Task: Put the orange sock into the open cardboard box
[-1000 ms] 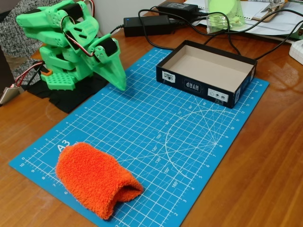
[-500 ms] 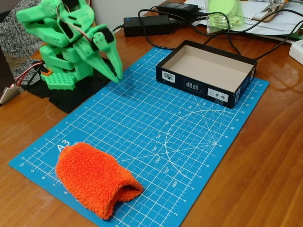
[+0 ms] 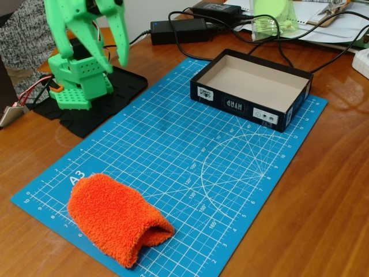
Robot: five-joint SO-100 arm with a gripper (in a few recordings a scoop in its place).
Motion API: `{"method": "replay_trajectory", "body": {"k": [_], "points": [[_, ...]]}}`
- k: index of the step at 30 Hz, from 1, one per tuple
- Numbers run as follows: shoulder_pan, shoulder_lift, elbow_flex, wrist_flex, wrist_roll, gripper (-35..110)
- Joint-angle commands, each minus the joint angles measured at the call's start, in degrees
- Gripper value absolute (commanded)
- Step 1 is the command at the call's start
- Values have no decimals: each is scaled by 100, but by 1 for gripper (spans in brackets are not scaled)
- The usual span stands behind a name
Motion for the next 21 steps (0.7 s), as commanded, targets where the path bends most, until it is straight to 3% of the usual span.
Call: {"method": "replay_trajectory", "body": {"k": [1, 8, 12, 21], "points": [[563, -387, -26, -316, -1099, 10], [606, -1415, 1547, -3287, -2250, 12], [483, -2479, 1055, -2663, -3920, 17], [1266, -4113, -439, -2021, -4685, 21]]}}
